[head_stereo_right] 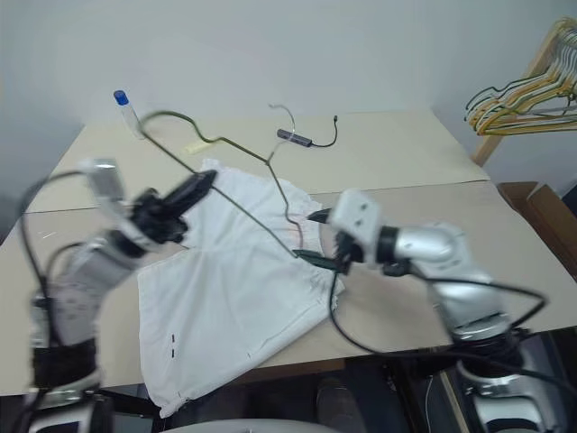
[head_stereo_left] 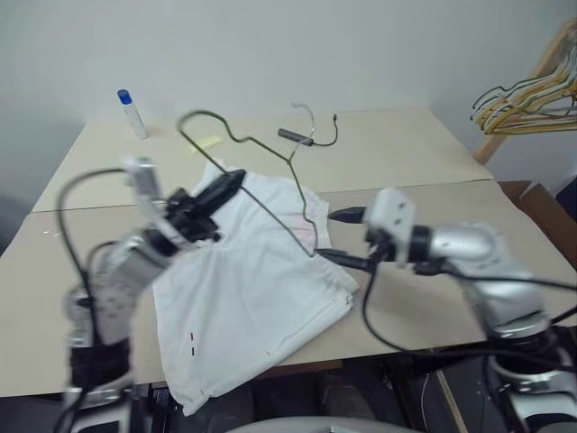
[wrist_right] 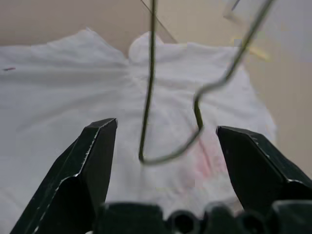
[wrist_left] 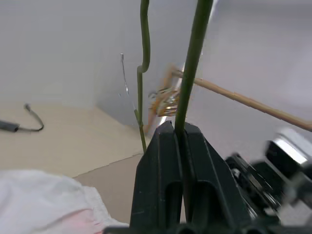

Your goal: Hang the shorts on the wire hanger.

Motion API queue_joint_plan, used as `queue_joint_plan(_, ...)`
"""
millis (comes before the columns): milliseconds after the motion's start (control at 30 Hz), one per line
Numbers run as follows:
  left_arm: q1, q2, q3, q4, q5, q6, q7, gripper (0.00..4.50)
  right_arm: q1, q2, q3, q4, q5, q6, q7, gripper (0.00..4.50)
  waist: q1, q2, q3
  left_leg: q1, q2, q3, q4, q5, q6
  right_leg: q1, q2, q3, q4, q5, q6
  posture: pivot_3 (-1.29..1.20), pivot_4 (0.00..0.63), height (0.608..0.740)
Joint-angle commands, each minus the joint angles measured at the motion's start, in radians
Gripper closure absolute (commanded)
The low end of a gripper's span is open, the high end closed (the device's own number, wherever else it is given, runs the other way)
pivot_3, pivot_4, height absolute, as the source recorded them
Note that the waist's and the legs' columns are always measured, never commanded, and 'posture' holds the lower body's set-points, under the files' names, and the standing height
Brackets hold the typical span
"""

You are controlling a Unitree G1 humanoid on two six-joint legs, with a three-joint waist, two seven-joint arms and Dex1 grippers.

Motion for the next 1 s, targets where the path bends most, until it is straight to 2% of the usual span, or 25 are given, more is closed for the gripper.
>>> queue_joint_plan(33, -0.050, 0.118, 0.094, 0.036, -0.136, 0.048, -0.247, 4.50, -0.087, -0.028, -0.089, 0.118, 0.261, 0.193, 0.159, 0.60, -0.002, -0.001, 0.000, 0.000, 0.001, 0.000, 0.000, 0.000, 0.000, 0.000, 0.001, 0.000, 0.000, -0.003, 0.004, 0.05, 0.000, 0.740)
queue_joint_plan(133, -0.096, 0.189, 0.125, 0.124, -0.196, 0.096, -0.371, 4.50, -0.145, -0.041, -0.001, 0.260, 0.282, 0.236, 0.298, 0.60, -0.002, -0.001, 0.000, 0.002, 0.002, 0.000, 0.000, 0.000, 0.000, 0.002, 0.002, -0.001, -0.001, -0.003, 0.004, 0.05, 0.000, 0.740)
queue_joint_plan(200, -0.122, 0.204, 0.127, 0.153, -0.223, 0.117, -0.406, 4.50, -0.178, -0.026, 0.054, 0.310, 0.280, 0.257, 0.338, 0.60, -0.002, -0.001, 0.000, 0.001, 0.003, 0.000, 0.000, 0.000, 0.000, 0.002, 0.002, -0.001, -0.001, -0.003, 0.004, 0.05, 0.000, 0.740)
queue_joint_plan(367, -0.145, 0.196, 0.078, 0.144, -0.161, 0.102, -0.443, 4.50, -0.249, 0.075, 0.149, 0.321, 0.274, 0.286, 0.305, 0.60, -0.001, 0.000, 0.001, -0.002, 0.003, 0.000, 0.000, 0.000, 0.000, -0.002, 0.002, 0.000, -0.001, -0.003, 0.004, 0.07, 0.000, 0.740)
queue_joint_plan(500, -0.135, 0.170, 0.062, 0.137, -0.126, 0.080, -0.456, 4.50, -0.276, 0.135, 0.150, 0.311, 0.315, 0.335, 0.282, 0.60, 0.005, 0.000, 0.001, -0.003, 0.003, 0.000, 0.000, 0.000, 0.000, -0.002, 0.002, -0.001, 0.000, -0.001, 0.003, 0.07, 0.000, 0.740)
queue_joint_plan(1000, -0.134, 0.137, 0.068, 0.146, -0.081, 0.057, -0.483, 4.50, -0.261, 0.216, 0.183, 0.259, 0.326, 0.362, 0.204, 0.60, 0.002, 0.000, 0.001, -0.003, 0.003, 0.000, 0.000, 0.000, 0.000, -0.003, 0.003, -0.001, 0.000, -0.002, 0.003, 0.04, 0.000, 0.740)
